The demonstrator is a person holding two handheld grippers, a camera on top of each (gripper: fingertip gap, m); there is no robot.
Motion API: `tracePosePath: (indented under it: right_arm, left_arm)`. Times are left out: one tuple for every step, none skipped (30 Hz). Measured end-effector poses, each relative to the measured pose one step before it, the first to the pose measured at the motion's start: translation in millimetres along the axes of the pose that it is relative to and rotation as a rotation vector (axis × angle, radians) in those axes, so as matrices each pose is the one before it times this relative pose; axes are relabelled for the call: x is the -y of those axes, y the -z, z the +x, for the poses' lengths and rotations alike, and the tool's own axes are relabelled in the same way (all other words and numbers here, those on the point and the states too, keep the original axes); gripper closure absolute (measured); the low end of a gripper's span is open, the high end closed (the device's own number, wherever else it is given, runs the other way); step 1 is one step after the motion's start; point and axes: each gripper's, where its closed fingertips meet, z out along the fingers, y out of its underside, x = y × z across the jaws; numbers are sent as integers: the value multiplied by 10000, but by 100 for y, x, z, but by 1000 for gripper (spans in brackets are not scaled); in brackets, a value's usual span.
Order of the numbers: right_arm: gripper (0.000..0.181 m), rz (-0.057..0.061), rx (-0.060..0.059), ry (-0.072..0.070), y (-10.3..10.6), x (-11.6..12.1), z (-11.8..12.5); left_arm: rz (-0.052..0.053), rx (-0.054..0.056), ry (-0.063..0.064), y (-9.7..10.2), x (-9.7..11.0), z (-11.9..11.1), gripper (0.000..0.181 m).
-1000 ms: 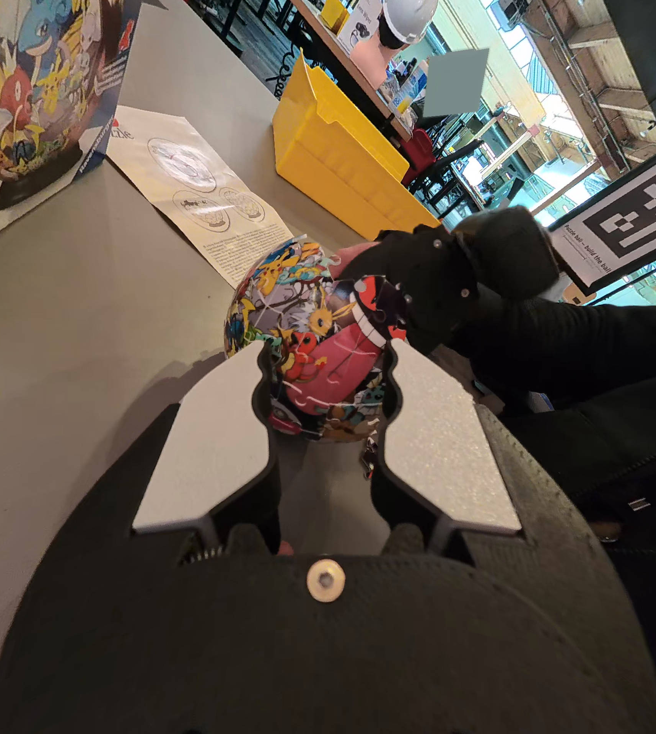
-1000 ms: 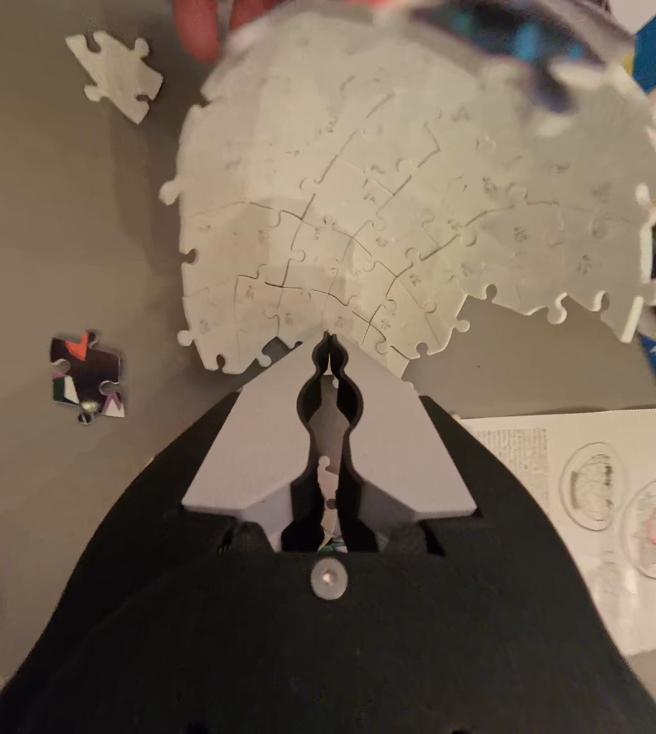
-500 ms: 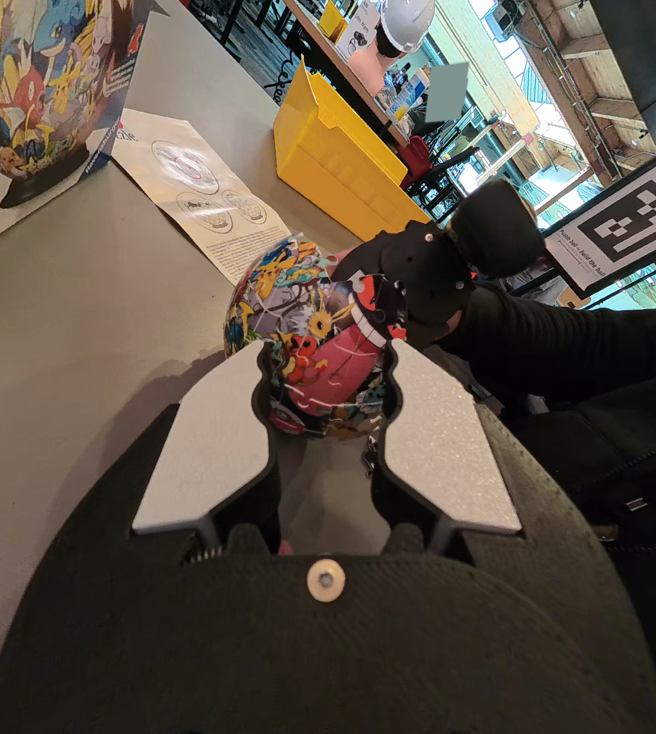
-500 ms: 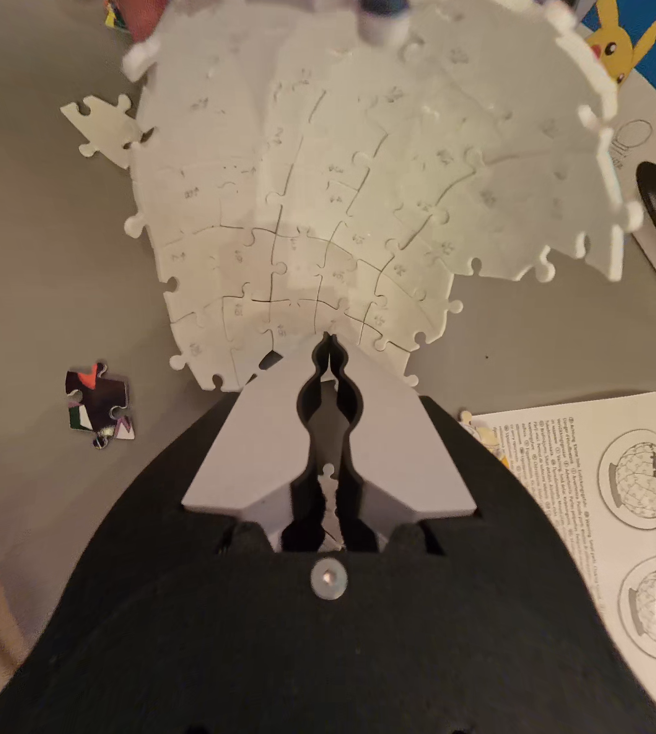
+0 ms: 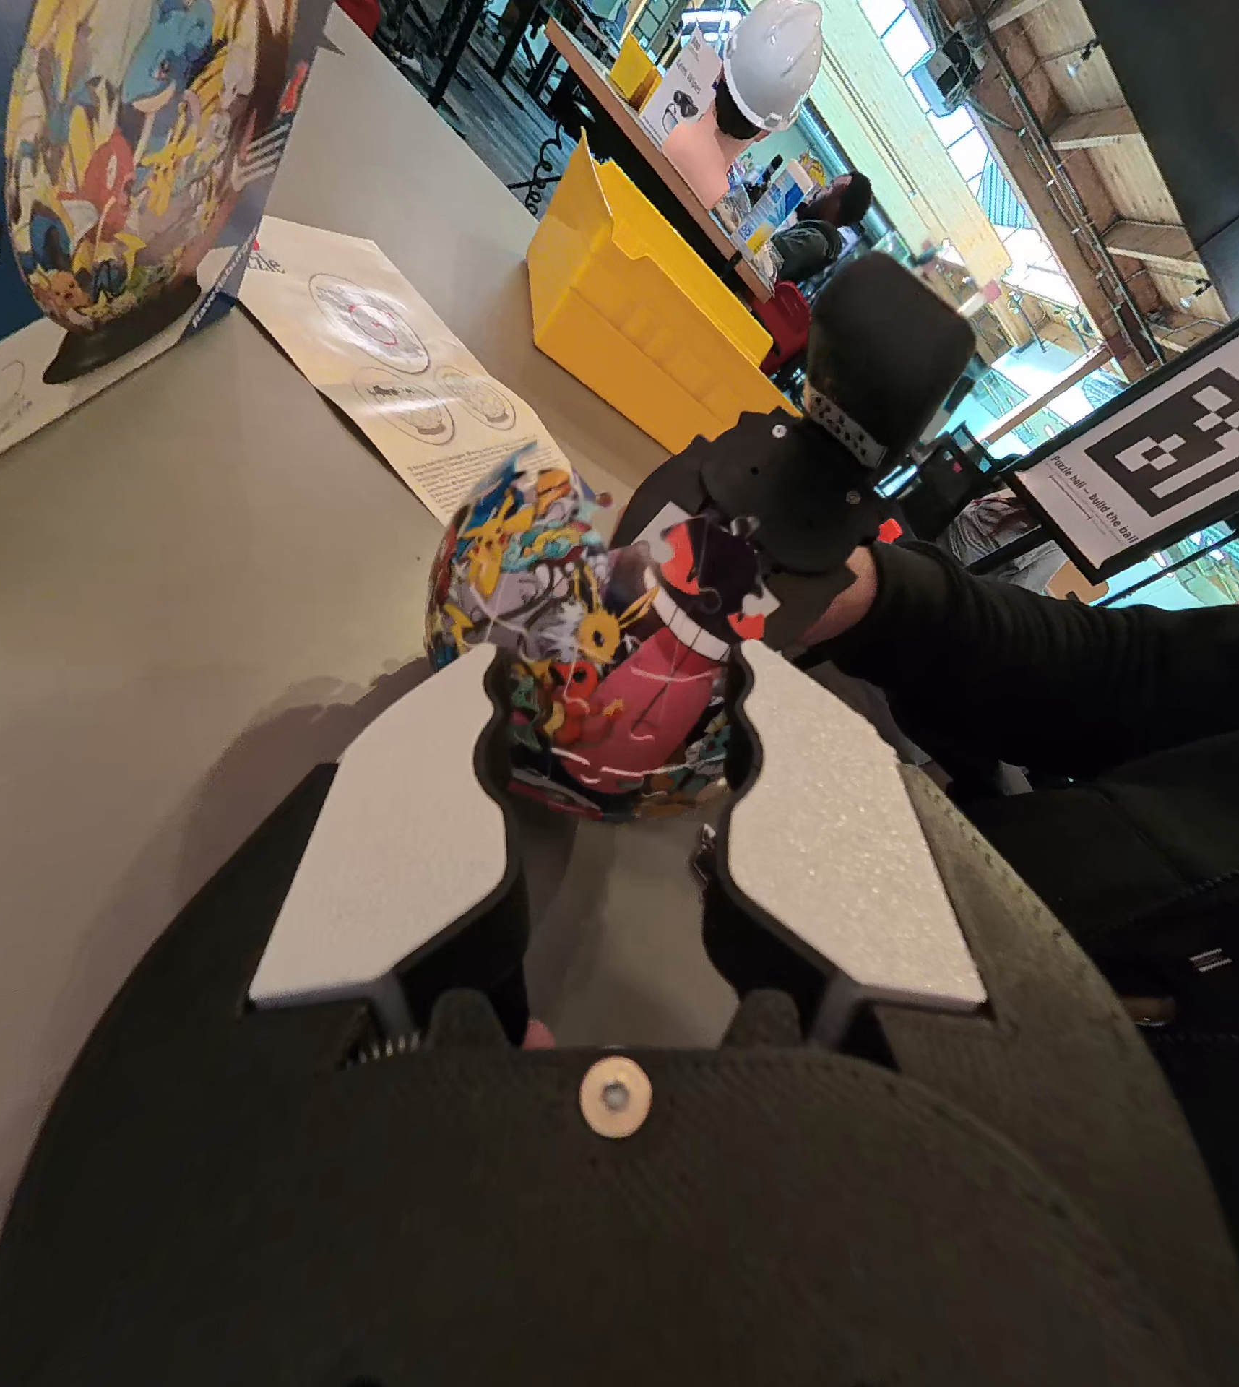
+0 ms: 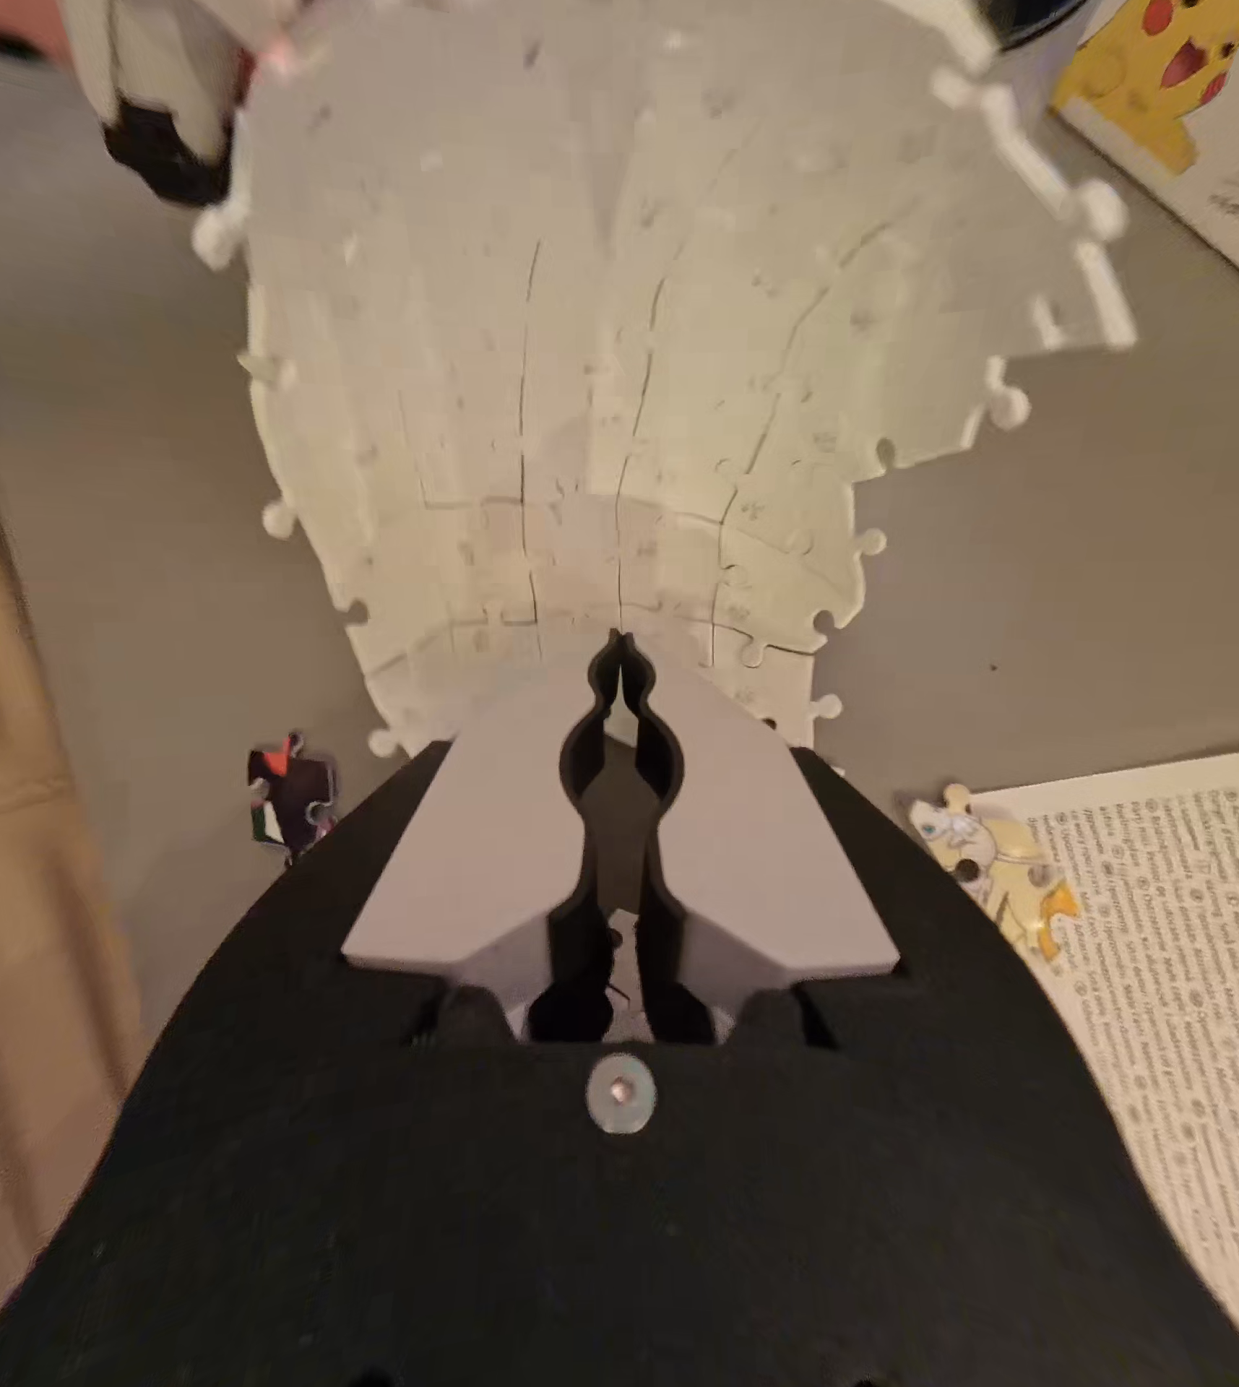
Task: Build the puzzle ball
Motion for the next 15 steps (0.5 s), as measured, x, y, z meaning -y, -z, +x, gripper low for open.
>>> tracePosePath:
  right_arm:
    - [181,178,-3,-154,325,239,188]
    - [181,103,61,-161,415,212,96]
    - [181,152,55,-230,490,277,149]
    - [181,212,-75,-196,676,365,328]
    - [181,159,-209,-110,822,325,522]
    - [181,53,-281,-94,825,170,646]
    - [181,13,-194,-151,768,29,588]
    - [181,-49,-121,-177,712,-172,498]
    - [181,-160,-218,-21,610,-380,568]
    - [181,-145,-135,117,450,-403,304]
    - [181,-29,133,-68,285,-249,-130]
    - [181,-64,114,-83,111,-290,-180]
    - [181,-200,-33,103,-76,-488,-126]
    - [181,-103,-11,123,-191,-299,-211]
    - [181,7,150,-57,-207,-85,-336]
  left_arm:
    - [55,38,3,98,40,-144,128]
    - [13,4,37,59,-28,-117,127]
    - [-3,-20,45,18,-74,-82,128]
    - [32,-30,51,7,-12,-56,128]
    - [24,-14,35,-17,-18,-53,128]
    - [-11,0,22,-32,-39,-67,128]
    - [6,-21,30,-41,-1,-50,128]
    - [60,-49,50,-11,82,11,127]
    - [56,-53,47,-22,54,28,127]
    - [16,-32,26,-40,-2,3,127]
    - [-16,-4,23,-47,-55,-32,127]
    - [-13,16,13,-46,-36,-52,127]
    - [12,-18,16,-42,-9,25,127]
    - [-14,-26,31,-54,-39,49,127]
    - [-11,17,-13,-34,-22,58,127]
